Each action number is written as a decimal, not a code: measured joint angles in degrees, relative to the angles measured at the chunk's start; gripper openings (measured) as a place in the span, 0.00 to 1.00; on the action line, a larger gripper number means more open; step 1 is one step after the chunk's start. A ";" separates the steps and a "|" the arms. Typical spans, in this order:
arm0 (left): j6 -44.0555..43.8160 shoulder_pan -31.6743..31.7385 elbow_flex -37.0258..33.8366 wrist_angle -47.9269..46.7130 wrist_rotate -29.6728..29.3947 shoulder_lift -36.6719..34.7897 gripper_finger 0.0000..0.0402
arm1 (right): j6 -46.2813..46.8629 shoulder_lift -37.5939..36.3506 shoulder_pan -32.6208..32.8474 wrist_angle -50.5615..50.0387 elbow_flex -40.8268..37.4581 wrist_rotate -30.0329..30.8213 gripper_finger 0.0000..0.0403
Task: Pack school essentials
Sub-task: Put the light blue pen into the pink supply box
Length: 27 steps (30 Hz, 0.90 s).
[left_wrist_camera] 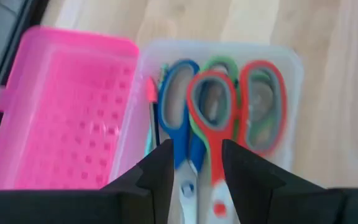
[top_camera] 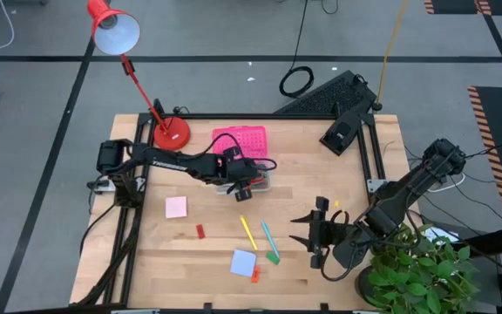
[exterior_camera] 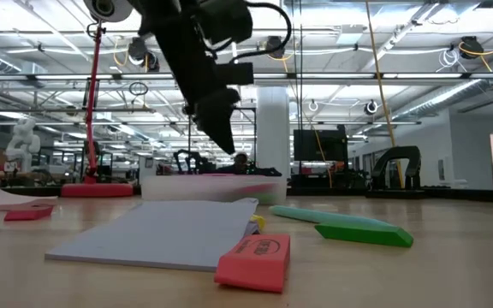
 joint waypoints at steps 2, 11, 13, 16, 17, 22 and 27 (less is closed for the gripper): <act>-2.41 -0.77 2.27 -5.25 -0.16 -0.02 0.34 | 0.76 0.44 -0.04 -0.02 0.00 0.02 0.45; -10.40 -2.52 1.71 -17.80 -4.79 -6.71 0.34 | 5.93 5.77 -5.34 1.62 0.00 -8.08 0.45; -10.61 -2.50 -0.95 -16.97 -4.99 -10.19 0.34 | 5.94 7.79 -6.77 1.73 0.00 -10.63 0.45; -11.24 -2.50 -5.00 -16.01 -5.96 -15.74 0.31 | 5.94 10.50 -8.87 2.23 -0.01 -13.48 0.45; -11.61 -2.50 -6.41 -15.87 -6.04 -17.74 0.30 | 5.74 11.44 -9.57 2.85 -0.04 -13.46 0.45; -13.31 -2.77 -12.98 -14.20 -6.08 -26.98 0.25 | 2.27 16.61 -11.69 8.47 0.00 -15.97 0.50; -13.87 -2.91 -18.45 -11.21 -5.84 -34.63 0.23 | -1.22 22.50 -13.64 11.61 0.02 -21.78 0.62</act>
